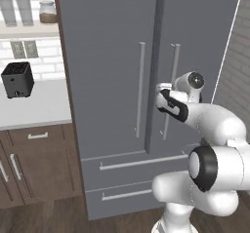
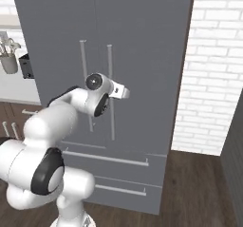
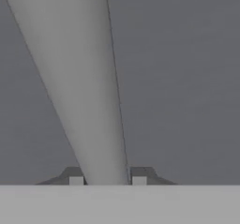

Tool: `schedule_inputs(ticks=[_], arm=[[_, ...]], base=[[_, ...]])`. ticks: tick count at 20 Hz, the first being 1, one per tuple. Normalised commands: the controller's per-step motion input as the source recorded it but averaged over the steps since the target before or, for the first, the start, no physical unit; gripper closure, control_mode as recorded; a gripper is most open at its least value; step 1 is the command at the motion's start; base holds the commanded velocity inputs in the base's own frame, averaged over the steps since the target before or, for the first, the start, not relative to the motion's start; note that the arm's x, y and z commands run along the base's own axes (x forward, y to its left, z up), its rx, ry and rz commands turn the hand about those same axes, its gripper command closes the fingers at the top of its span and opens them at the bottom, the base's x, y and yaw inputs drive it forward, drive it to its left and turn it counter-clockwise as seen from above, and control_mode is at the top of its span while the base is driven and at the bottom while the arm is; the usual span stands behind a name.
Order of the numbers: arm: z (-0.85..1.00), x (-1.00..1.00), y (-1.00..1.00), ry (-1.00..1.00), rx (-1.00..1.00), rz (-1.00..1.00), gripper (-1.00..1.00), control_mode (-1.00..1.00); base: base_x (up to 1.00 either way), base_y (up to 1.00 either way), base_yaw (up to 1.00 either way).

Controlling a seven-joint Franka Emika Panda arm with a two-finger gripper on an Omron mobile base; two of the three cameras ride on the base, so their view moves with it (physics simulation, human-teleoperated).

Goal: Take the strawberry from the fridge and place it on top of the pancake, located on the dining counter.

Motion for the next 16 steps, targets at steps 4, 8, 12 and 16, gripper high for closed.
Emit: schedule_inputs(ticks=[4,8,12,16], arm=[[0.21,-0.94,-0.81,0.0,0.16,0.0,1.0,-1.0],[0.26,-0.86,-0.95,0.0,0.18,0.0,1.0,-1.0],[0.28,-0.7,-0.98,0.0,0.2,0.0,1.0,-1.0],[0.28,-0.85,-0.98,0.0,0.17,0.0,-1.0,-1.0]], base=[[0.0,0.0,0.0],[0.0,0.0,0.0],[0.0,0.0,0.0],[0.0,0.0,0.0]])
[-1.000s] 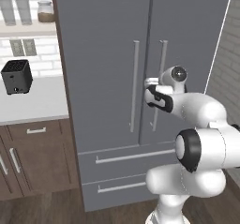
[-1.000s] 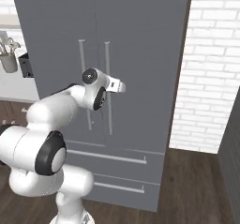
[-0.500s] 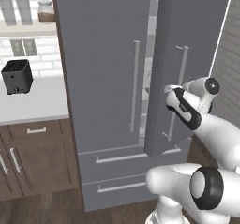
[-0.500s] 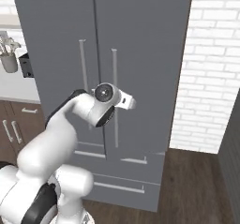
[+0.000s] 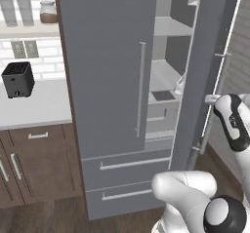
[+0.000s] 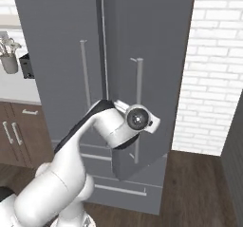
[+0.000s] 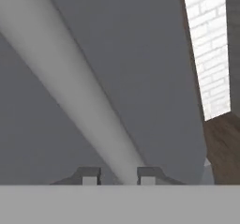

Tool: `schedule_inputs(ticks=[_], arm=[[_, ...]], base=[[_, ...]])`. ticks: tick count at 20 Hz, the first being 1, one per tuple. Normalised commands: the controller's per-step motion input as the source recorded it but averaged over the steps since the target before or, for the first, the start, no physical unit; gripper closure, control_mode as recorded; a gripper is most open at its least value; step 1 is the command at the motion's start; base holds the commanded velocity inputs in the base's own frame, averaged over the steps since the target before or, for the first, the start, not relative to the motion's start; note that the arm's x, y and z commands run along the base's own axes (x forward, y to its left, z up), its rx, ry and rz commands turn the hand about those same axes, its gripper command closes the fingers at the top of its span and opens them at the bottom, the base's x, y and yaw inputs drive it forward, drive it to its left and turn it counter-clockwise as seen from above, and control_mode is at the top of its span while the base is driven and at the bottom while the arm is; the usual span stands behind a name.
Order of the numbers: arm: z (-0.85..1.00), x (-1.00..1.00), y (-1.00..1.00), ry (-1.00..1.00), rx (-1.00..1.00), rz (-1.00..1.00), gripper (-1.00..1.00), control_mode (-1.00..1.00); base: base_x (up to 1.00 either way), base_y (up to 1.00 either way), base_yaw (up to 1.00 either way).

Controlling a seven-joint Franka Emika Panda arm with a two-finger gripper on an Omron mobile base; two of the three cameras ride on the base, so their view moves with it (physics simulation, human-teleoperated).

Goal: Take the strawberry from the fridge and place it on top of the pancake, located on the dining counter.

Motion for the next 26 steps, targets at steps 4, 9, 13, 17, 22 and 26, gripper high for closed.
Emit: schedule_inputs(ticks=[4,9,13,17,22,26], arm=[[0.34,-0.92,-1.0,0.0,0.18,0.0,-1.0,-1.0],[0.52,-0.98,-0.43,-0.03,0.05,-0.1,-1.0,-1.0],[0.56,-1.0,0.39,0.0,-0.19,-0.07,-1.0,-1.0],[0.44,-0.61,0.97,0.07,-0.41,0.0,-1.0,-1.0],[0.18,-0.11,1.0,0.17,-0.59,0.0,-1.0,-1.0],[0.21,0.21,0.99,0.54,-0.74,0.0,-1.0,-1.0]], base=[[0.0,0.0,0.0],[0.0,0.0,0.0],[0.0,0.0,0.0],[0.0,0.0,0.0],[0.0,0.0,0.0],[0.0,0.0,0.0]])
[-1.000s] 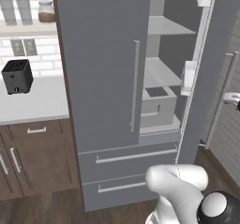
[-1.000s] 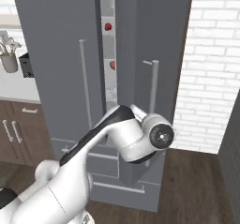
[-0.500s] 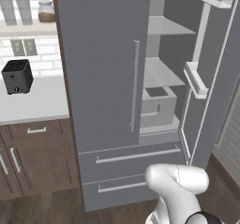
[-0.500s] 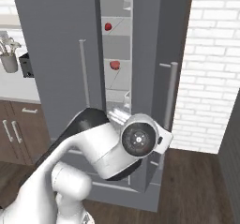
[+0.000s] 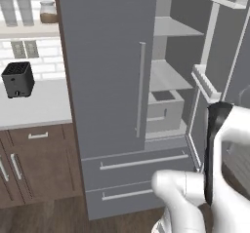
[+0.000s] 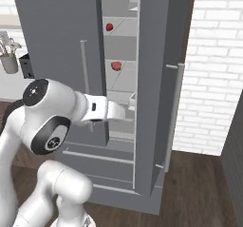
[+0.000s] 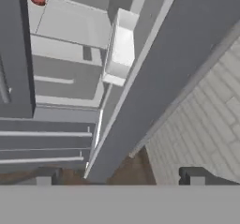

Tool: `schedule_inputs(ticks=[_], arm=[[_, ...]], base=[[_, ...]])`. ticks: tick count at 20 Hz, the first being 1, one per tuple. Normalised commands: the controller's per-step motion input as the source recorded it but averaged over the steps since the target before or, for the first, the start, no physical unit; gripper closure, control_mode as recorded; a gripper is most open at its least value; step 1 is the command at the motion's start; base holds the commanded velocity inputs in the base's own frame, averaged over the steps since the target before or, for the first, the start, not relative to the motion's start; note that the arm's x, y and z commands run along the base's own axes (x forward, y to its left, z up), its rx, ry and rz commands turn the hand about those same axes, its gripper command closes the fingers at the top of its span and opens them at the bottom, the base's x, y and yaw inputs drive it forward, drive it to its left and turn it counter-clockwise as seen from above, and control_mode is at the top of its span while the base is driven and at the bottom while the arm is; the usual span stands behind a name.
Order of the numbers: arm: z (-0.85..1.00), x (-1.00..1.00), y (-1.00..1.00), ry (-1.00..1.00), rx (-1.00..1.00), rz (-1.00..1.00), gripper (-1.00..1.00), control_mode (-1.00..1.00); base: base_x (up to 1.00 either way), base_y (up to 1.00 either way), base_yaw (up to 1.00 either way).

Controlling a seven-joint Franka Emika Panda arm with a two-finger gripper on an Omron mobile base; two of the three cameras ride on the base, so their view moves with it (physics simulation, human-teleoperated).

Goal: Take the strawberry from the fridge and place it on top of the pancake, located on the dining counter.

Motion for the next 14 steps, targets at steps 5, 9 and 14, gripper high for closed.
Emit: schedule_inputs(ticks=[5,9,14], arm=[[0.3,0.58,0.83,0.33,-0.83,0.0,-1.0,-1.0],[0.17,0.92,0.63,0.29,-0.72,0.0,-1.0,-1.0],[-0.16,0.86,-0.21,0.07,-0.19,0.0,-1.0,-1.0]], base=[[0.0,0.0,0.0],[0.0,0.0,0.0],[0.0,0.0,0.0]])
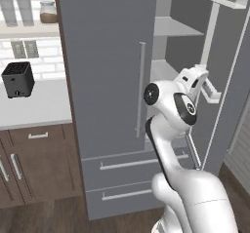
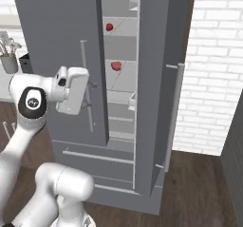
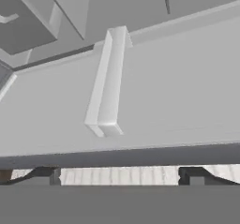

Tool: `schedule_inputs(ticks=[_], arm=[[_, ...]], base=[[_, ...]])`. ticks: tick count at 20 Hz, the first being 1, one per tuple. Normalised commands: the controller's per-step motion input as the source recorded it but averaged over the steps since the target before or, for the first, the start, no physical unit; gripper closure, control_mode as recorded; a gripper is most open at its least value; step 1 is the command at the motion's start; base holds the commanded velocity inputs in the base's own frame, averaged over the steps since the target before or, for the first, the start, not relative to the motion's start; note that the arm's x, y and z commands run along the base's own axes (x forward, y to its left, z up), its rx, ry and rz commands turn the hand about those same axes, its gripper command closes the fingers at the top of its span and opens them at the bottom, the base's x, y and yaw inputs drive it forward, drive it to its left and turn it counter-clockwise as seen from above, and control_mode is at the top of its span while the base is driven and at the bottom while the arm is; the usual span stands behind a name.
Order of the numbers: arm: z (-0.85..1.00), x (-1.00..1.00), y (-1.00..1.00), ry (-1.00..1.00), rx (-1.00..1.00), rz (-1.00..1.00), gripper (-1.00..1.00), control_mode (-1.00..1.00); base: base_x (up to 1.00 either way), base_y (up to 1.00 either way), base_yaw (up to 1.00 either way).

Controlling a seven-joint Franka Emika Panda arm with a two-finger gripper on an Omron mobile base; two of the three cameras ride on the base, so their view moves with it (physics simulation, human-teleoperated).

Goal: Take the strawberry from the fridge and place it on top of the pancake, located on the dining counter.

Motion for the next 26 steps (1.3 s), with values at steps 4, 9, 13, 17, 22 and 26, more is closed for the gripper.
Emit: schedule_inputs(ticks=[4,9,13,17,22,26], arm=[[-0.1,0.91,-0.51,0.1,-0.05,0.0,-1.0,-1.0],[-0.22,0.59,-0.44,0.18,0.0,-0.03,-1.0,-1.0],[-0.27,0.25,-0.46,0.12,0.0,-0.06,-1.0,-1.0],[-0.23,0.01,-0.51,0.01,0.0,-0.05,-1.0,-1.0],[-0.1,0.0,-0.59,0.0,0.0,-0.06,-1.0,-1.0],[-0.08,0.0,-0.64,0.0,0.0,-0.06,-1.0,-1.0]], base=[[0.0,0.0,0.0],[0.0,0.0,0.0],[0.0,0.0,0.0],[0.0,0.0,0.0],[0.0,0.0,0.0],[0.0,0.0,0.0]])
